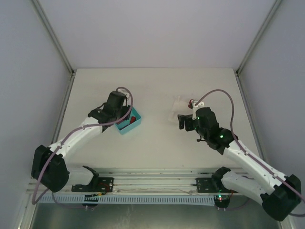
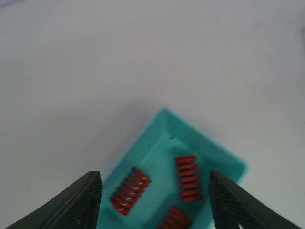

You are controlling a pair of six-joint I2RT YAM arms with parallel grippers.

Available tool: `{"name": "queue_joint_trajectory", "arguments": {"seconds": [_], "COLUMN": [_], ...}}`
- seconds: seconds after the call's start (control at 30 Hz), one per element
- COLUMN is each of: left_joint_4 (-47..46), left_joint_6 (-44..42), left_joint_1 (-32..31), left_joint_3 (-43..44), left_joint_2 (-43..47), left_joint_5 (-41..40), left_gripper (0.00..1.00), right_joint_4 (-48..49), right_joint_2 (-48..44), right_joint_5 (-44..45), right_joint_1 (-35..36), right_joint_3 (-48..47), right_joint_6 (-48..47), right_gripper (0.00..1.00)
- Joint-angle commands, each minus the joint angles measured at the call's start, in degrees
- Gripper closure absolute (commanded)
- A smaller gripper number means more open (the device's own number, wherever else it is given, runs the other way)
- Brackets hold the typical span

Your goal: Install the large spring

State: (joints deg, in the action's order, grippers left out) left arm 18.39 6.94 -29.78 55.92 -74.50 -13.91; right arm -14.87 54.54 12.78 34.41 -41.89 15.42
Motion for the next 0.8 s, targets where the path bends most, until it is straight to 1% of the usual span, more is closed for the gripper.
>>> {"name": "queue_joint_trajectory", "arguments": {"seconds": [0.0, 0.13, 0.23, 0.47, 0.77], "left_joint_4": [11.8, 14.9, 15.1, 17.3, 18.0], "left_joint_6": [-11.3, -13.9, -15.0, -17.0, -16.9], "left_joint_1": [3.2, 5.0, 6.6, 7.6, 7.6], "left_joint_3": [4.4, 5.2, 4.9, 5.6, 8.4], "left_joint_2": [-2.2, -5.0, -6.6, -11.8, -17.5], "left_joint_5": [6.7, 6.6, 7.4, 7.8, 6.7], "left_gripper": [0.42, 0.56, 0.62, 0.64, 0.64], "right_joint_4": [2.5, 3.0, 2.9, 3.1, 3.1], "right_joint_2": [-2.0, -2.0, -2.0, -2.0, -2.0], "right_joint_5": [8.1, 8.2, 8.0, 7.7, 7.6], "right_joint_1": [0.1, 0.1, 0.1, 0.1, 0.1], "right_joint_3": [1.1, 1.7, 1.7, 1.7, 1.8], "right_joint_6": [1.5, 2.0, 2.1, 2.2, 2.3], "right_gripper": [0.01, 0.01, 0.01, 0.01, 0.01]}}
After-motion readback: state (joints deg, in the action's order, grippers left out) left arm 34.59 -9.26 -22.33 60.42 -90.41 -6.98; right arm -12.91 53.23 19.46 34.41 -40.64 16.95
